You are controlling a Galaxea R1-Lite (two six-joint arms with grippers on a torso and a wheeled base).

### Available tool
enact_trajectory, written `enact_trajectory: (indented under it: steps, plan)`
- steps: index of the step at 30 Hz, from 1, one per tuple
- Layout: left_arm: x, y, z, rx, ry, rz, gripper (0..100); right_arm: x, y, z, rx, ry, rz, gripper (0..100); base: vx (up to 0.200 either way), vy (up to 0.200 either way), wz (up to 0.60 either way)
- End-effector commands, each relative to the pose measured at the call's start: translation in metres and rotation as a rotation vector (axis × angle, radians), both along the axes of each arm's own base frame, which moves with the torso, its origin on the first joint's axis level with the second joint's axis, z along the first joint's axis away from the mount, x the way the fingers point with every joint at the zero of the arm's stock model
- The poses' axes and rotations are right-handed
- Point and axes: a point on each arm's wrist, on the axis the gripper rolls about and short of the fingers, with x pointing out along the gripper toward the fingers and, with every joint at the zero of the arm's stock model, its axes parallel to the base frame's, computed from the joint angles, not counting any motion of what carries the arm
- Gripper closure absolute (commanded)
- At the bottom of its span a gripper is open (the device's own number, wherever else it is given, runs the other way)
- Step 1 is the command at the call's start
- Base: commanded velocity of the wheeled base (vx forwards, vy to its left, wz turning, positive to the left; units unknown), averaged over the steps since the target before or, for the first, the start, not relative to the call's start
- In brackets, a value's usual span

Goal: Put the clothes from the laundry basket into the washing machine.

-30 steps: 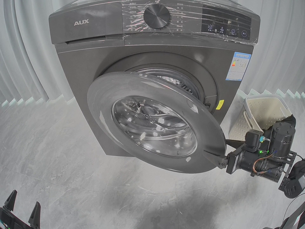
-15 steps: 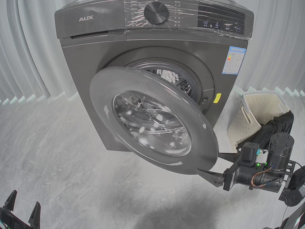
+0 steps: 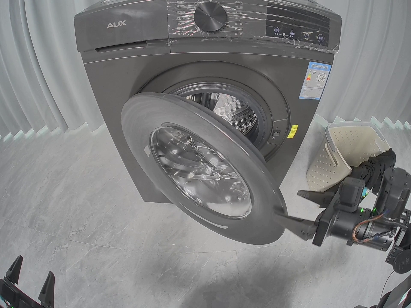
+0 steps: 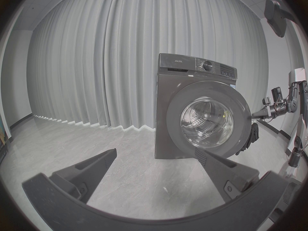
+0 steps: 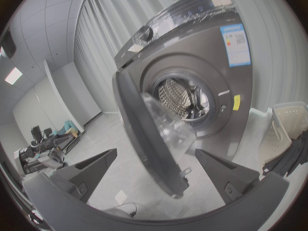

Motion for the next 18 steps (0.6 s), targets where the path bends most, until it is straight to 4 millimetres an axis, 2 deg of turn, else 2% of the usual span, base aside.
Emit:
enact_trajectory:
  steps: [1, 4, 7, 10, 12, 18]
  plan:
    - [0.000, 0.000, -0.005, 0.000, 0.000, 0.000, 0, 0.018, -0.025, 0.042, 0.096, -0.145, -0.123, 0, 0.000, 0.000, 0.00]
    - [0.000, 0.000, -0.005, 0.000, -0.001, 0.000, 0, 0.028, -0.031, 0.056, 0.151, -0.156, -0.157, 0, 0.000, 0.000, 0.00]
    - [0.000, 0.000, -0.005, 0.000, 0.000, 0.000, 0, 0.035, -0.033, 0.055, 0.149, -0.115, -0.189, 0, 0.000, 0.000, 0.00]
    - [0.000, 0.000, -0.005, 0.000, 0.000, 0.000, 0, 0.042, -0.033, 0.040, 0.110, -0.053, -0.205, 0, 0.000, 0.000, 0.00]
    - [0.000, 0.000, -0.005, 0.000, 0.000, 0.000, 0, 0.051, -0.028, 0.020, 0.073, 0.008, -0.231, 0, 0.000, 0.000, 0.00]
    - [0.000, 0.000, -0.005, 0.000, -0.001, 0.002, 0, 0.060, -0.020, -0.011, -0.018, 0.074, -0.288, 0, 0.000, 0.000, 0.00]
